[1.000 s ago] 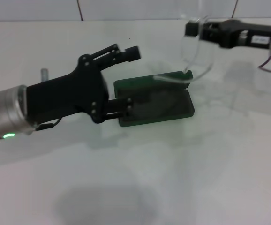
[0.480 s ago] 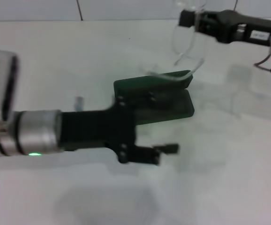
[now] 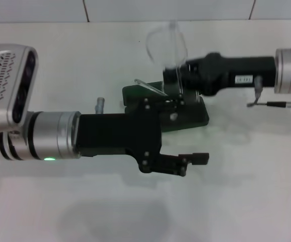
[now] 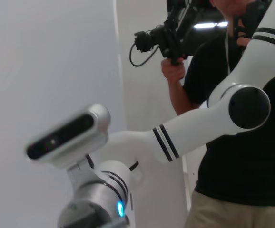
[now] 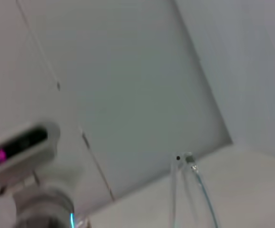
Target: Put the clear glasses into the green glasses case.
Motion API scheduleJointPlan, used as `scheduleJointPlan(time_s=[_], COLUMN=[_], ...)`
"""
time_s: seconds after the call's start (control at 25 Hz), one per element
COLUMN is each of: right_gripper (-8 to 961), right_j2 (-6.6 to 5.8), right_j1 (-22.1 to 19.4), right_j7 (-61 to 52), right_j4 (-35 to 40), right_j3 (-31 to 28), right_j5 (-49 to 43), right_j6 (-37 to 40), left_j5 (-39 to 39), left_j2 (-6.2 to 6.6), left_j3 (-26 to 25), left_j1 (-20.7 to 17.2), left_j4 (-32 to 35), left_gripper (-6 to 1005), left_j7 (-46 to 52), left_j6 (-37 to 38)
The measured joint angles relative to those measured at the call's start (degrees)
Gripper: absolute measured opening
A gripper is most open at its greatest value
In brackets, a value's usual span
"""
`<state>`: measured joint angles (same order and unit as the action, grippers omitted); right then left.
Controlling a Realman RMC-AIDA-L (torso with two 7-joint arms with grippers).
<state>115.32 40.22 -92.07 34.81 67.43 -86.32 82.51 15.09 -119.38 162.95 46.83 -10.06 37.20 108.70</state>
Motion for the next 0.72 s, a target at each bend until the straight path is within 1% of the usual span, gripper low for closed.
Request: scheduleJointPlan(time_s=[0.28, 0.72], right_gripper=[124, 124], right_j2=[-0.02, -0.02], right_j1=[0.8, 2.4], right_j7=[0.0, -0.6], right_j4=[0.1, 0.2], right_j3=[0.1, 0.3], right_j5=[-6.8, -9.7], right_j6=[0.8, 7.4], left_j5=[1.9, 2.2], left_j2=[0.08, 0.12], left_j3=[0.0, 0.0], left_j1=[-0.1, -0.1], left_j4=[-0.2, -0.4], left_gripper=[816, 816], left_j7=[0.4, 0.1], left_j6=[0.1, 0.0])
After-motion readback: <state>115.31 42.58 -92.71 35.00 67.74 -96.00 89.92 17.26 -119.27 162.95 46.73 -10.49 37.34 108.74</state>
